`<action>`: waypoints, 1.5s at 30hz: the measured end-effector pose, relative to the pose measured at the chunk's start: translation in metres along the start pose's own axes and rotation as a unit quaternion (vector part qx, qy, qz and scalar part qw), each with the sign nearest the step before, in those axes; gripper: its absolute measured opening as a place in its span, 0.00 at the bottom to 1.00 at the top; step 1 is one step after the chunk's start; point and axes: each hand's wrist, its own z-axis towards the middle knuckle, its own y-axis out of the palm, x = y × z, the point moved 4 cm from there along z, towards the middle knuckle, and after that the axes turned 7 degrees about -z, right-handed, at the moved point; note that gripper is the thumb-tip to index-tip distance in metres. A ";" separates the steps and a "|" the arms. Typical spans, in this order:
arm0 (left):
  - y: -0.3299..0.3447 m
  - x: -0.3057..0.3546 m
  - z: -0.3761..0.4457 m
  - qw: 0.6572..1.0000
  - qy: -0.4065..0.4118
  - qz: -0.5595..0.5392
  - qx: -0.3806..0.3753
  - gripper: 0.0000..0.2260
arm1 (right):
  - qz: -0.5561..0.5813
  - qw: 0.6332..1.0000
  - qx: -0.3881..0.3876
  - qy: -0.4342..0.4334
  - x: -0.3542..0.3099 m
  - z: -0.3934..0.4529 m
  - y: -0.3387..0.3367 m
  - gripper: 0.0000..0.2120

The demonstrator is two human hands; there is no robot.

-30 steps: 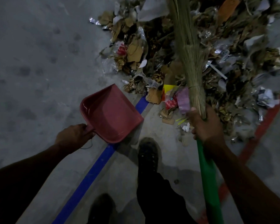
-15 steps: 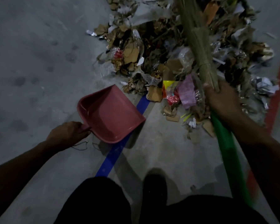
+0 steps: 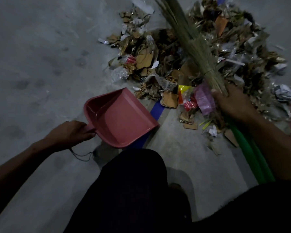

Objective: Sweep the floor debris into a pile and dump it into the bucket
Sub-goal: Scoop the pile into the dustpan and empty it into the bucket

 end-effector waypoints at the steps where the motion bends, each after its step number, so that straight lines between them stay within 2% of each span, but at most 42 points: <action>1: -0.005 0.008 -0.004 1.000 0.003 -0.003 -0.005 0.14 | 0.001 1.000 -0.001 0.002 -0.002 -0.004 -0.002 0.18; 8: -0.017 0.039 -0.009 0.999 -0.012 -0.022 -0.039 0.18 | -0.045 0.999 -0.014 -0.009 -0.012 -0.005 -0.001 0.17; 15: -0.018 0.073 0.012 0.998 -0.005 0.022 -0.052 0.18 | -0.069 0.997 -0.026 0.011 -0.008 -0.006 -0.005 0.19; 18: -0.018 0.097 0.027 0.998 0.012 0.028 -0.051 0.19 | -0.068 0.997 -0.019 0.021 -0.006 -0.008 -0.014 0.19; 22: -0.018 0.142 0.044 0.995 0.060 0.041 -0.066 0.14 | -0.094 0.995 -0.005 0.032 0.006 -0.008 -0.026 0.25; 24: -0.017 0.167 0.051 0.994 0.083 0.022 -0.071 0.11 | -0.110 0.993 0.002 0.043 0.013 -0.005 -0.034 0.23; 28: -0.012 0.203 0.070 0.993 0.101 -0.006 -0.061 0.13 | -0.123 0.991 0.046 0.037 0.026 0.003 -0.058 0.19; 33: -0.005 0.233 0.094 0.990 0.127 0.021 -0.061 0.15 | -0.178 0.977 0.065 0.096 0.062 0.029 -0.094 0.21; 38: -0.001 0.251 0.107 0.986 0.164 0.041 -0.007 0.16 | -0.237 0.960 -0.012 0.148 0.102 0.054 -0.094 0.20; 42: 0.008 0.257 0.119 0.987 0.155 0.051 0.018 0.15 | -0.284 0.951 -0.079 0.097 0.113 0.062 -0.063 0.18; 45: 0.013 0.260 0.125 0.991 0.133 0.030 0.010 0.14 | -0.291 0.950 -0.092 0.067 0.105 0.055 -0.047 0.18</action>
